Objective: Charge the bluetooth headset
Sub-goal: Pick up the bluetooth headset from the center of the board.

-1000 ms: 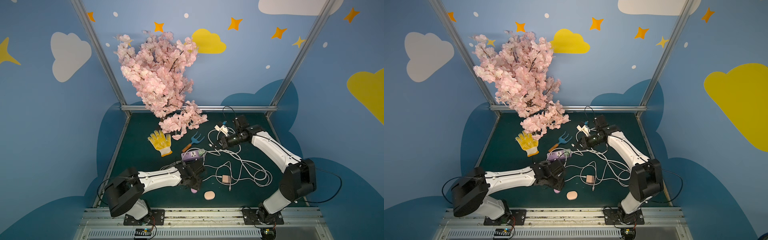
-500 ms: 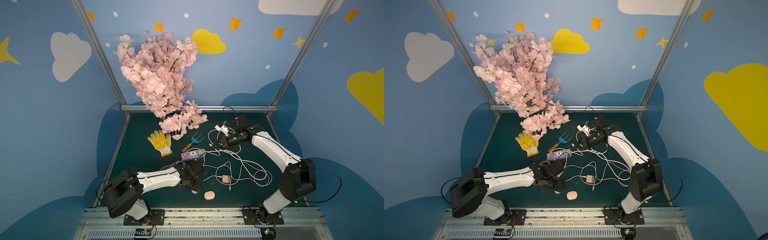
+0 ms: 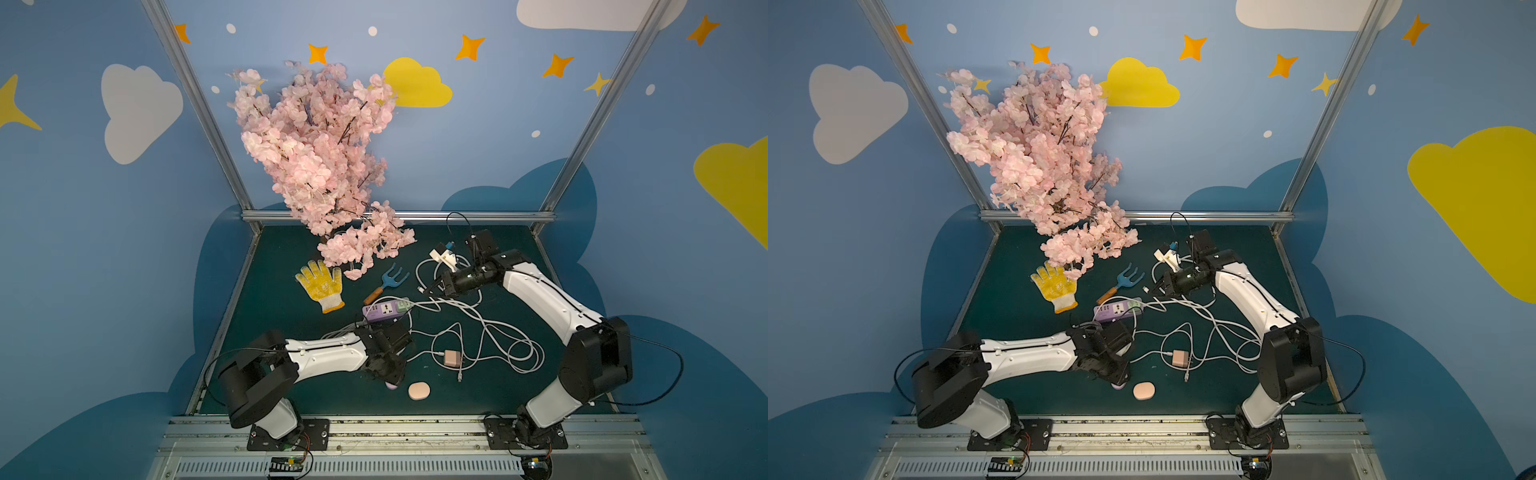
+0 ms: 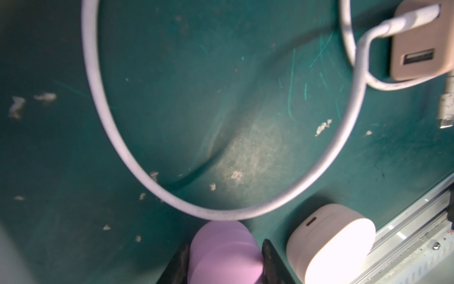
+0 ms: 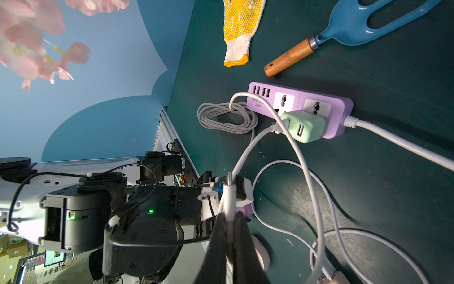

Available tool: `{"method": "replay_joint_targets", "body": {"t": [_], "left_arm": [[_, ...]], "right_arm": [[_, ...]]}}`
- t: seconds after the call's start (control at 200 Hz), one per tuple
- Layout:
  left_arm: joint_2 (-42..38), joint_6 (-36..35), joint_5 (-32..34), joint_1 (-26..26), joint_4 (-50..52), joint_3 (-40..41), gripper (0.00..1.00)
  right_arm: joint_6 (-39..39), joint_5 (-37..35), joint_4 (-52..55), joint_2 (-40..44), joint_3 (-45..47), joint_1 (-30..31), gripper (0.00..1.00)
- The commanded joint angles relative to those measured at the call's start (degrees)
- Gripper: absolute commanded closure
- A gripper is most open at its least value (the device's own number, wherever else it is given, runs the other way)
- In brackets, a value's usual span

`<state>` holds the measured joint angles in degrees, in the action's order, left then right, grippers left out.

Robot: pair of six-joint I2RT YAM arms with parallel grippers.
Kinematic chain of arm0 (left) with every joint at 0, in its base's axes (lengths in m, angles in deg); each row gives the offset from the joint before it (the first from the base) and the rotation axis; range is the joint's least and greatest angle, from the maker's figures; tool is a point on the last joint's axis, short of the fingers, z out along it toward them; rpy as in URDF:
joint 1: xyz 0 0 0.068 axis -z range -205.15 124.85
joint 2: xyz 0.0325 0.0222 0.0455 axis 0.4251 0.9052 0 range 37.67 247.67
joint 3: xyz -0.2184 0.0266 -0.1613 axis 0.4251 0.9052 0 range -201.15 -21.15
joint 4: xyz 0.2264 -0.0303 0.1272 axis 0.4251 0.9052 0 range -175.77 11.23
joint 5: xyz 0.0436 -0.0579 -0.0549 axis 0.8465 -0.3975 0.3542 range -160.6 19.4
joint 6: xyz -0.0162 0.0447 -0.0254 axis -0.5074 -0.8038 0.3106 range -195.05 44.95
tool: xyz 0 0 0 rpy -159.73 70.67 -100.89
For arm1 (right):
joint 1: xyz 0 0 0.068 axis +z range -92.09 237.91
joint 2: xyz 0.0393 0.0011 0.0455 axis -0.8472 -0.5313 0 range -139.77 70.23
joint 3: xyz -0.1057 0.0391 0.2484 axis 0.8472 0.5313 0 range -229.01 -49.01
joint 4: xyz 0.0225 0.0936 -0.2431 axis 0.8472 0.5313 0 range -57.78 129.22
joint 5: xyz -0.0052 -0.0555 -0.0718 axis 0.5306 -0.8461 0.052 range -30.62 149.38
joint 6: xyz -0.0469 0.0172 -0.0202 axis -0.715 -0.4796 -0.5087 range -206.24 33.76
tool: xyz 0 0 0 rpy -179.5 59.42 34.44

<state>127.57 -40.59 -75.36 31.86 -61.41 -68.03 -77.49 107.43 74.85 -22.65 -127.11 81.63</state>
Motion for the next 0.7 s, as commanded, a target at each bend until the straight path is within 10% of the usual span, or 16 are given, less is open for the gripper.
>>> {"method": "replay_joint_targets", "body": {"t": [0.0,0.696], "left_arm": [[1.2,-0.8,-1.0,0.0,2.0,-1.0,0.77],[-35.3,1.9,5.3,-7.0,20.6,-5.8,0.90]], "right_arm": [[0.0,0.5,-0.3,-0.6,0.2,-0.2,1.00],[1.1,-5.0,2.1,1.1,-7.6,2.3,1.00]]}}
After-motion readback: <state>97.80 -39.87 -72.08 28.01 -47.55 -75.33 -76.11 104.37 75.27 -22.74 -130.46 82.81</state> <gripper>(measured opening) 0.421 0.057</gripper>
